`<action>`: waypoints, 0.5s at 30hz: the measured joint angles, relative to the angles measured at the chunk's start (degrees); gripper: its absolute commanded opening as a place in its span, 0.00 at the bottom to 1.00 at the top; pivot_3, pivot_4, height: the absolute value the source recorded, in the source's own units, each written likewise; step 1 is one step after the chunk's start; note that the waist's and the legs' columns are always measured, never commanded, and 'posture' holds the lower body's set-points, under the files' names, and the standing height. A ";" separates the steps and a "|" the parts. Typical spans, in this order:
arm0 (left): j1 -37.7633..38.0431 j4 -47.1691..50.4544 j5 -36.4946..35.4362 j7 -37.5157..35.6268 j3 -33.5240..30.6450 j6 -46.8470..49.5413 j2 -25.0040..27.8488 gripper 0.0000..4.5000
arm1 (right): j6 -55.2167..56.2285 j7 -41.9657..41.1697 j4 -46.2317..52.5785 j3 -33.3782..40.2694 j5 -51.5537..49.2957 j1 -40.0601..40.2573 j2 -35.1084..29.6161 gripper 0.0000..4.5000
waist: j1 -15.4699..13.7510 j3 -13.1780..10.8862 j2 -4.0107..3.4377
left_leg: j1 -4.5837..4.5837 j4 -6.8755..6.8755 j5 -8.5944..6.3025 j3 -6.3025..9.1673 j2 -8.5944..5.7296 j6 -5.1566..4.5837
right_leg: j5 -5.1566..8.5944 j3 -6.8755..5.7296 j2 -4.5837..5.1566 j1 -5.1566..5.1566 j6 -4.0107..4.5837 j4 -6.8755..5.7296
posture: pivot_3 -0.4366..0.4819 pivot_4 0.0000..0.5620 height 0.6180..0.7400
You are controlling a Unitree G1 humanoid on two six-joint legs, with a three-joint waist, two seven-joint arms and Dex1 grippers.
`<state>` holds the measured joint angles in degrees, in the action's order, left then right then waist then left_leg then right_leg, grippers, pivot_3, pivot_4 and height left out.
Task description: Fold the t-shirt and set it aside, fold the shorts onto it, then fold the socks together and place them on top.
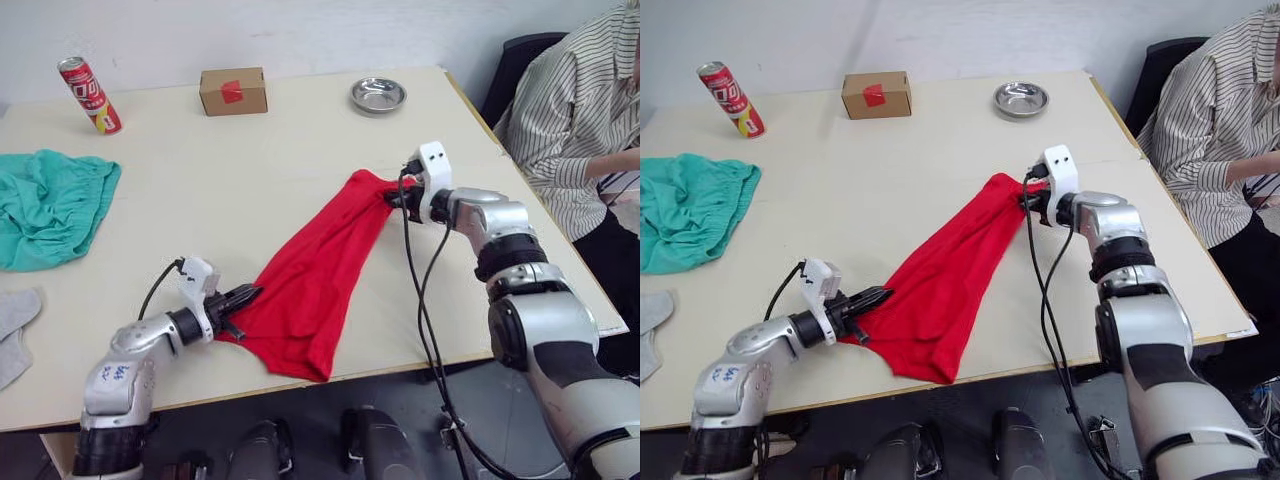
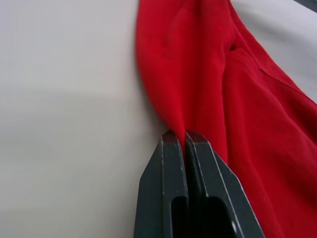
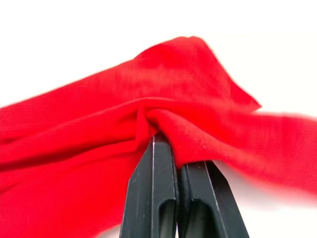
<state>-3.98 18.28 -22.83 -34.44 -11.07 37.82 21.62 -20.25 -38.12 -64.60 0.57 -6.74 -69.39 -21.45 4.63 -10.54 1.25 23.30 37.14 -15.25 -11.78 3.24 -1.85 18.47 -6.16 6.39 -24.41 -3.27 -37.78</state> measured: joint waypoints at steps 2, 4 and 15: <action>1.44 2.80 -1.07 3.04 -0.07 1.84 -1.98 0.15 | 1.51 -0.68 -2.76 0.02 0.53 -0.75 0.00 0.04 | -0.33 -0.01 0.01 | 0.01 0.05 0.02 0.03 0.00 -0.03 | -0.01 0.00 0.00 0.04 -0.02 0.02 | 0.48 0.27 1.00; 2.38 5.28 -2.64 5.08 -0.26 3.83 -2.96 0.28 | 1.55 -2.98 -4.30 0.01 1.09 -1.26 -0.27 0.14 | -0.42 -0.01 0.01 | 0.01 0.06 0.03 0.04 -0.03 -0.06 | -0.04 0.02 0.02 0.04 -0.06 0.01 | 0.48 0.27 1.00; -14.85 -5.91 -11.18 -3.55 -4.27 9.64 10.03 1.00 | -21.13 -26.78 21.56 -3.18 -1.85 11.14 -11.13 0.99 | -2.16 -0.02 -0.01 | 0.02 0.03 0.04 0.18 -0.02 0.00 | -0.05 -0.11 0.03 0.08 -0.03 0.06 | 0.48 0.27 1.00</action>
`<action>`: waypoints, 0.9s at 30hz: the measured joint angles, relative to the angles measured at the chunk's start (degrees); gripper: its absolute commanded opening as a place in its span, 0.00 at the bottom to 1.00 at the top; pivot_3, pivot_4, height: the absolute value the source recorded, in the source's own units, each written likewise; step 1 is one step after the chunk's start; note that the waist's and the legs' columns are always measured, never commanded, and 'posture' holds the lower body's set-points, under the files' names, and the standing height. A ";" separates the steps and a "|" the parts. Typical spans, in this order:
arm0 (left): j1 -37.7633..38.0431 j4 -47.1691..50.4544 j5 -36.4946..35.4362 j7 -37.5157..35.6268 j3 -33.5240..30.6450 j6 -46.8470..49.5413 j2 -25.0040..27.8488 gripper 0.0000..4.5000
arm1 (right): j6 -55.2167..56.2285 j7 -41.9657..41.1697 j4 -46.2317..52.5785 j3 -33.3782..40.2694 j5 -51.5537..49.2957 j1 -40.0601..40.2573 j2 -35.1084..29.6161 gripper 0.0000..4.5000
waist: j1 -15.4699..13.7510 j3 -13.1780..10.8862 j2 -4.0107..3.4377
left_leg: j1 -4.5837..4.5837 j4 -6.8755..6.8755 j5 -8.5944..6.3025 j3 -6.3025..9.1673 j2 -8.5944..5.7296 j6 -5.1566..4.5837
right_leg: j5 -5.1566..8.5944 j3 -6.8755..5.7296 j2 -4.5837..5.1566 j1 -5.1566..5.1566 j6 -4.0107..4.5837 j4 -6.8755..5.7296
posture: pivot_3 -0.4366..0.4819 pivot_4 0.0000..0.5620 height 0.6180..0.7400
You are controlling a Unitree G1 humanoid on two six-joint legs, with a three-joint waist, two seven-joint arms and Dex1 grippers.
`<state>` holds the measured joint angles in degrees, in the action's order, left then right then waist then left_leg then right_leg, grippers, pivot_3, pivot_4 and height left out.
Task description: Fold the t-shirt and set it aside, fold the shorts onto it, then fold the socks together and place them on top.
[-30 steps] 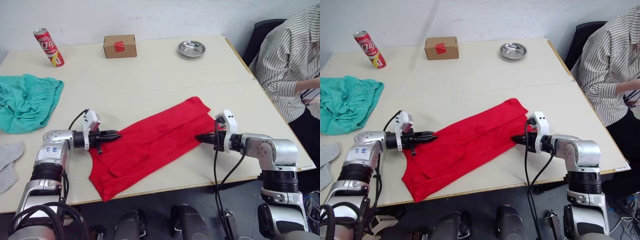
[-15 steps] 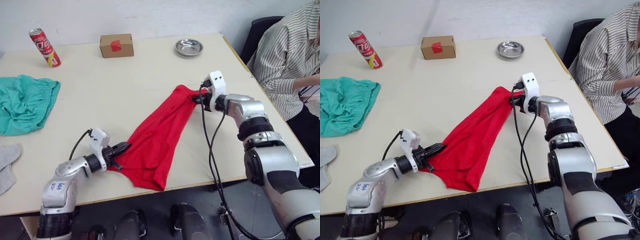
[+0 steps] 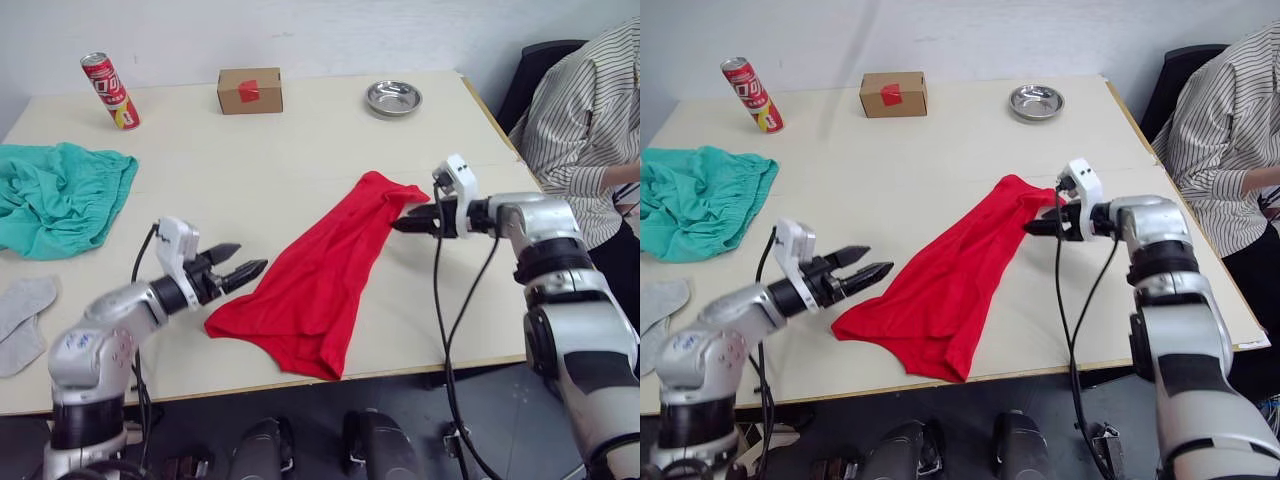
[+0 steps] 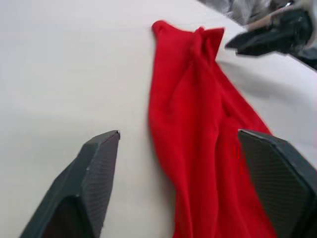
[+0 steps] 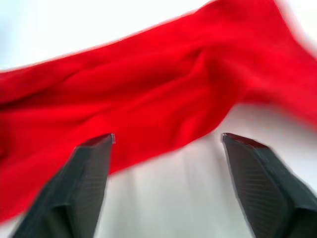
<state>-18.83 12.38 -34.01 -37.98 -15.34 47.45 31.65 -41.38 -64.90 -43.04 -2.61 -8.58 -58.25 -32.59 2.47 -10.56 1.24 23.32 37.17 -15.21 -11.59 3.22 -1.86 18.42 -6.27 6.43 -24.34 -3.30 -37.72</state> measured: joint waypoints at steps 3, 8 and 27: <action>-11.67 -12.79 3.63 -4.32 7.04 -1.48 1.35 1.00 | -14.91 0.57 22.83 1.20 -5.98 13.20 -2.40 0.99 | -0.97 0.00 0.00 | 0.03 0.00 0.00 0.04 -0.03 0.01 | 0.00 -0.06 0.01 -0.02 0.00 -0.01 | 0.48 0.27 1.00; -29.33 -40.70 14.72 -6.94 17.57 -14.70 -5.77 1.00 | -31.49 8.43 51.19 4.31 -14.70 27.69 2.18 0.99 | -0.65 0.00 0.01 | 0.04 0.01 -0.02 -0.03 -0.05 -0.01 | -0.05 -0.05 0.02 -0.06 0.03 0.02 | 0.48 0.27 1.00; -44.54 -73.36 28.46 -8.37 20.85 -31.15 -16.33 0.38 | -34.00 26.37 62.40 4.38 -19.92 34.47 11.77 0.56 | -0.67 0.05 0.20 | 0.07 0.07 -0.04 -0.01 0.00 -0.03 | -0.04 -0.07 -0.07 -0.12 0.06 -0.03 | 0.48 0.27 1.00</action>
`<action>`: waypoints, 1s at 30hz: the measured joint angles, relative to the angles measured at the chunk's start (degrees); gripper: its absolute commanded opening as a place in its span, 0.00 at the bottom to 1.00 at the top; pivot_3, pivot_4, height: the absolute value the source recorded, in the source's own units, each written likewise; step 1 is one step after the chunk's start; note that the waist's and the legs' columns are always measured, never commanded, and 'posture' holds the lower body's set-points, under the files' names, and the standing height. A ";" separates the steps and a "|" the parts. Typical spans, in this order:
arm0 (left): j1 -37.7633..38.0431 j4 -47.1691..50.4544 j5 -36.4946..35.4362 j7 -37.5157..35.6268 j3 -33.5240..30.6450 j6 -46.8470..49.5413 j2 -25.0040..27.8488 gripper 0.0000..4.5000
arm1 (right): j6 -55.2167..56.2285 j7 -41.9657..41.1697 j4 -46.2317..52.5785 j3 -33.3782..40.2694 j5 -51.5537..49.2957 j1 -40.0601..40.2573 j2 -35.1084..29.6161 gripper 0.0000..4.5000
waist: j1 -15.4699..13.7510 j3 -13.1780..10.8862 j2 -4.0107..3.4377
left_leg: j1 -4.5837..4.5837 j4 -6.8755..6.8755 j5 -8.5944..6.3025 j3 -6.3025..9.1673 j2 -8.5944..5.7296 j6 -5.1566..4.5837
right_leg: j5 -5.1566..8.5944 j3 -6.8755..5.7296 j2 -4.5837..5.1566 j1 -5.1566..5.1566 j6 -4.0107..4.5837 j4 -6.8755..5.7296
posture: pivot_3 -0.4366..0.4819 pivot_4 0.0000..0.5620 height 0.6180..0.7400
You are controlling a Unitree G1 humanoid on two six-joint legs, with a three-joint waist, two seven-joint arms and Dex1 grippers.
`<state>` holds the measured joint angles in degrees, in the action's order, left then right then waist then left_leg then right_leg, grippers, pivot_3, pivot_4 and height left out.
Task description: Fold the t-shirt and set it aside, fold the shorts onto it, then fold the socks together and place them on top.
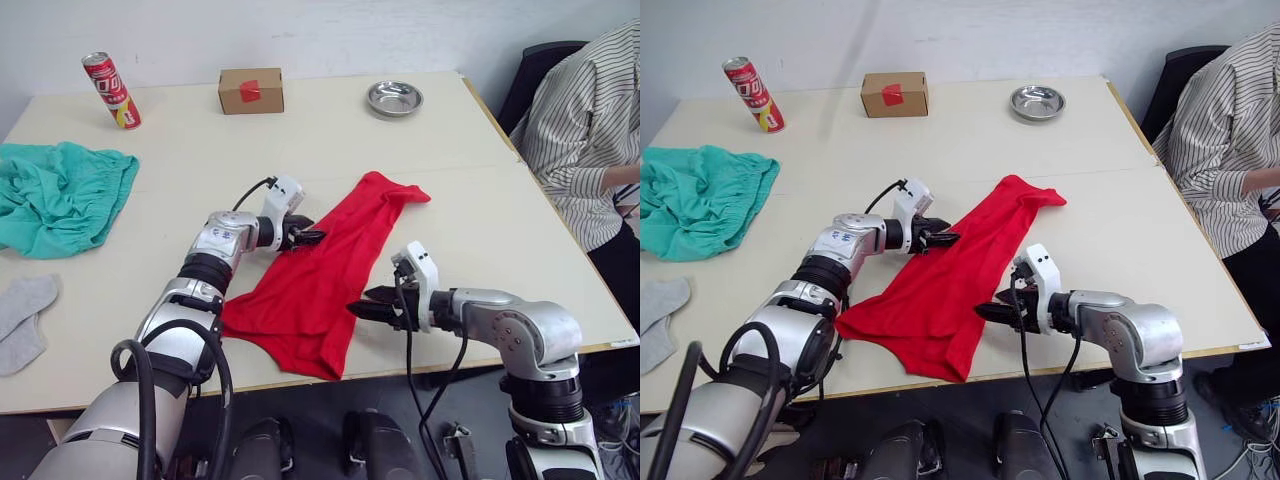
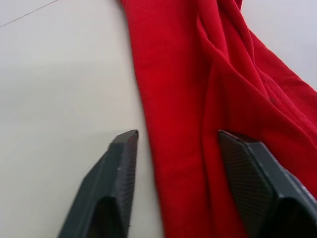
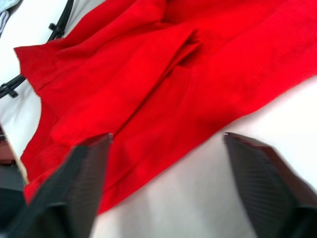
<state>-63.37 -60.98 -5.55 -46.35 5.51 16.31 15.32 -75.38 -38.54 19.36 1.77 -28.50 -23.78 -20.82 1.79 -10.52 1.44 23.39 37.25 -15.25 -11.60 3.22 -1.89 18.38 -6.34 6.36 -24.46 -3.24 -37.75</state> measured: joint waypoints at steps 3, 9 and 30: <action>0.15 0.01 -0.13 0.01 -1.15 1.18 -0.24 0.15 | 0.47 0.63 -0.98 -0.61 -0.44 -0.01 0.34 0.33 | -0.01 0.00 0.00 | 0.01 0.00 0.00 0.00 0.00 0.00 | 0.00 0.00 0.00 0.00 0.00 0.00 | 0.48 0.27 1.00; 2.49 2.17 -1.27 1.21 -4.61 2.79 -0.59 0.00 | 0.36 0.73 -2.01 -2.16 -1.94 0.02 0.31 0.00 | 0.03 0.00 0.00 | 0.02 0.00 0.00 0.00 0.00 -0.01 | 0.00 0.01 0.00 -0.01 0.00 0.00 | 0.48 0.27 1.00; 32.59 46.81 -11.91 20.16 -21.34 15.05 4.21 0.00 | 16.83 -4.60 -28.90 -8.45 2.05 -16.81 -0.66 0.00 | 1.23 -0.01 0.02 | 0.00 -0.01 0.03 -0.02 0.01 0.01 | -0.01 0.03 0.01 0.01 -0.01 -0.06 | 0.48 0.27 1.00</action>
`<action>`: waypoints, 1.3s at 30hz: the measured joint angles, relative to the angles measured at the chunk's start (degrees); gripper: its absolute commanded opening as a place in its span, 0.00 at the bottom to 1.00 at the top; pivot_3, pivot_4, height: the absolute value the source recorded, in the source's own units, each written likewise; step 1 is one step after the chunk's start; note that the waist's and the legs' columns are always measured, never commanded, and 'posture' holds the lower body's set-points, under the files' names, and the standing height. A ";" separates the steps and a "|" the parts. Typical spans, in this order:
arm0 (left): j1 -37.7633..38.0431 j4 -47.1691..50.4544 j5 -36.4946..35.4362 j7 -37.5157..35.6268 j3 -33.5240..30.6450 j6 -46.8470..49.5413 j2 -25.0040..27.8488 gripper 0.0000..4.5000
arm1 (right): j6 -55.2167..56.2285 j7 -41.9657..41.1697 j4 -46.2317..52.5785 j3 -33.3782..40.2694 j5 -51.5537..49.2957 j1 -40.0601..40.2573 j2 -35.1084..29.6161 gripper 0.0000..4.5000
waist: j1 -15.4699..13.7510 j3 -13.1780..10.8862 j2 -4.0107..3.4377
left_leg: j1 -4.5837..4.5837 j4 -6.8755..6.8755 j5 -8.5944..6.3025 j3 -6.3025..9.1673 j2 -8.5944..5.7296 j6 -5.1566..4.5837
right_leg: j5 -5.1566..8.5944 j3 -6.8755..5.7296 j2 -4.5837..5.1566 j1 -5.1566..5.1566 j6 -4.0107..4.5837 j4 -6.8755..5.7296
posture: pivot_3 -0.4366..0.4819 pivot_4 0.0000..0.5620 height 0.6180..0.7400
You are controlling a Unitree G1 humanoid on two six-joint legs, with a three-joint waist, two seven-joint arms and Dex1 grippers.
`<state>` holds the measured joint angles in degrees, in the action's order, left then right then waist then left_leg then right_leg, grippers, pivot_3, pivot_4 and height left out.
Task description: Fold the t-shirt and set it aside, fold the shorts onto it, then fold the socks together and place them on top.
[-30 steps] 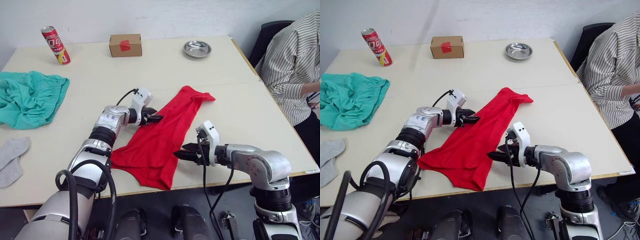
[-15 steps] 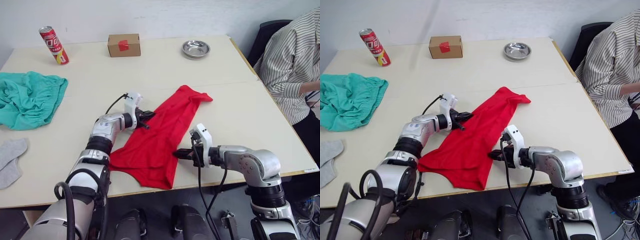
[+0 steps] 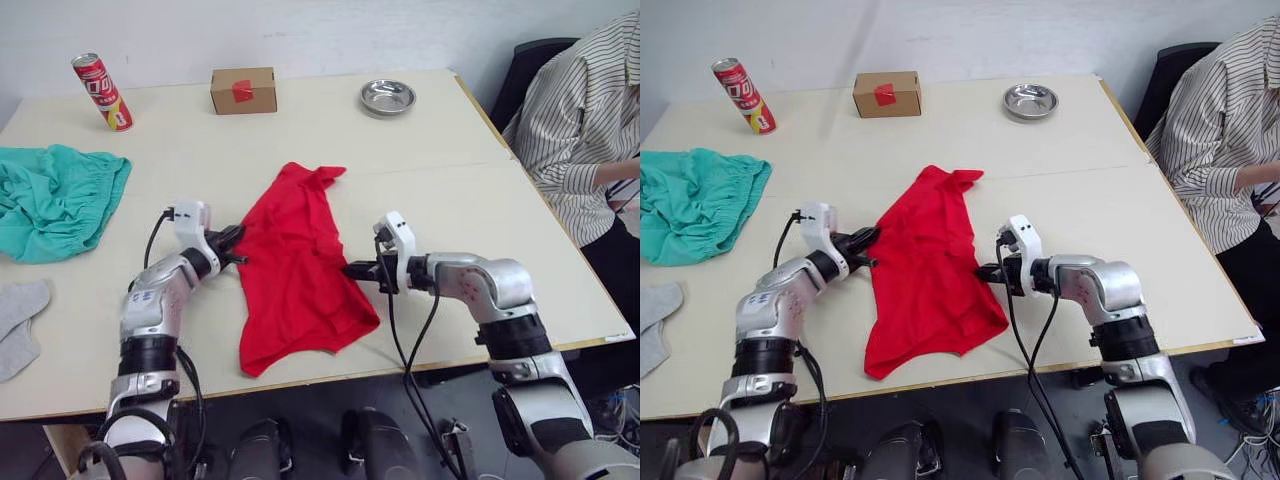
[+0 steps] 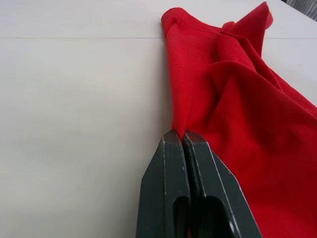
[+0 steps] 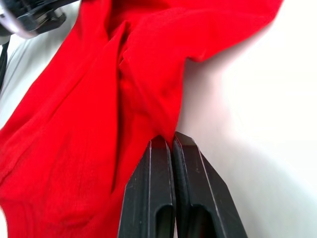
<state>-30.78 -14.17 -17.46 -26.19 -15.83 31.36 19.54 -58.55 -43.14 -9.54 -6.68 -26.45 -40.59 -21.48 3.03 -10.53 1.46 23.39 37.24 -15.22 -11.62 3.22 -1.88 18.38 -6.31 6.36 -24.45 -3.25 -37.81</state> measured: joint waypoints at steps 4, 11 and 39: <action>2.55 2.20 0.25 -0.28 0.57 -0.28 3.19 0.00 | 0.94 -2.34 -2.36 -1.13 0.57 -1.71 0.06 0.00 | -0.01 0.00 0.00 | 0.00 -0.01 0.00 -0.01 0.00 0.00 | 0.00 0.00 0.00 0.00 0.00 0.00 | 0.48 0.27 1.00; 7.98 5.05 3.03 -7.82 5.15 -6.61 11.93 0.41 | -3.52 -6.34 -0.82 -1.51 -0.56 -2.28 -5.95 0.37 | -0.02 0.00 -0.01 | 0.01 -0.09 -0.01 -0.01 0.00 0.02 | 0.00 0.01 0.04 -0.03 0.00 0.09 | 0.48 0.27 1.00; 18.53 -0.16 20.56 -27.39 17.71 -81.21 28.09 1.00 | 122.02 -23.09 -39.67 -12.85 30.76 -4.36 -7.39 0.86 | 0.94 -0.02 -0.14 | -1.25 -0.24 -0.30 -0.24 0.21 0.18 | 0.06 0.09 0.00 1.00 0.22 0.24 | 0.48 0.27 1.00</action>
<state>-12.25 -14.34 3.10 -53.58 1.88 -49.85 47.63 63.47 -66.23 -49.21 -19.53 4.31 -44.95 -28.87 3.97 -10.55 1.32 22.14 37.00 -15.52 -11.86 3.44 -1.70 18.44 -6.22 6.36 -23.45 -3.03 -37.57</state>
